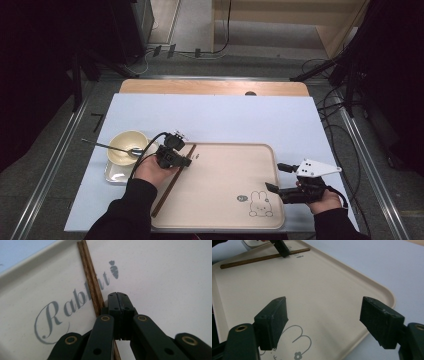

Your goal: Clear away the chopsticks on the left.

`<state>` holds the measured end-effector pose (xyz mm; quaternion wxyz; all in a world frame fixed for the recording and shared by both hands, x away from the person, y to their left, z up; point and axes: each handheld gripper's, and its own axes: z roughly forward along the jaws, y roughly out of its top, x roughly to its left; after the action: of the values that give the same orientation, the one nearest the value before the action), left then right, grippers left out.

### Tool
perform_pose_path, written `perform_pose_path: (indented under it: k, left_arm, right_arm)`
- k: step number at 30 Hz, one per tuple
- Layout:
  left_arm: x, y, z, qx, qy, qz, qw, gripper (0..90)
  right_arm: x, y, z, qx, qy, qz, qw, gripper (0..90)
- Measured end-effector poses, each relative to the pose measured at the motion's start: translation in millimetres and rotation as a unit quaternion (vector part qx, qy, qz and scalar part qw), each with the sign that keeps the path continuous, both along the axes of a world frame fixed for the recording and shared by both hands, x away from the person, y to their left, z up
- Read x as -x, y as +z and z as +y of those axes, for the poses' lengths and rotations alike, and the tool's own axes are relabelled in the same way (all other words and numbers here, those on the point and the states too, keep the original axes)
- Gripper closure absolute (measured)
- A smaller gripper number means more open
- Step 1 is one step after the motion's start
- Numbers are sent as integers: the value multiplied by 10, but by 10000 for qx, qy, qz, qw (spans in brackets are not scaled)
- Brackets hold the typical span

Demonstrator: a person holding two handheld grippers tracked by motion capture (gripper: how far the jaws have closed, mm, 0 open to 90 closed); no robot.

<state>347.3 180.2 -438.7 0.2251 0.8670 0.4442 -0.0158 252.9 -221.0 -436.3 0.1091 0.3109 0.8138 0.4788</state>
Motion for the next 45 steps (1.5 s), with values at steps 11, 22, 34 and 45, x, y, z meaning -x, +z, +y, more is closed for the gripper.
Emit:
perform_pose_path:
  k: [11,22,34,45]
  left_arm:
    - [-15,3,124,34,188,47,9998,900]
    - [-5,5,286,79,486,43,9988,900]
    - [21,86,405,264,674,35,9974,889]
    - [152,430,490,664,534,-173,9962,695]
  right_arm:
    - [-2,3,1,3,17,-4,10000,223]
    - [-12,6,-6,7,-2,-13,10000,223]
    - [-19,10,8,3,10,-11,10000,223]
    - [-37,11,13,2,1,-24,10000,223]
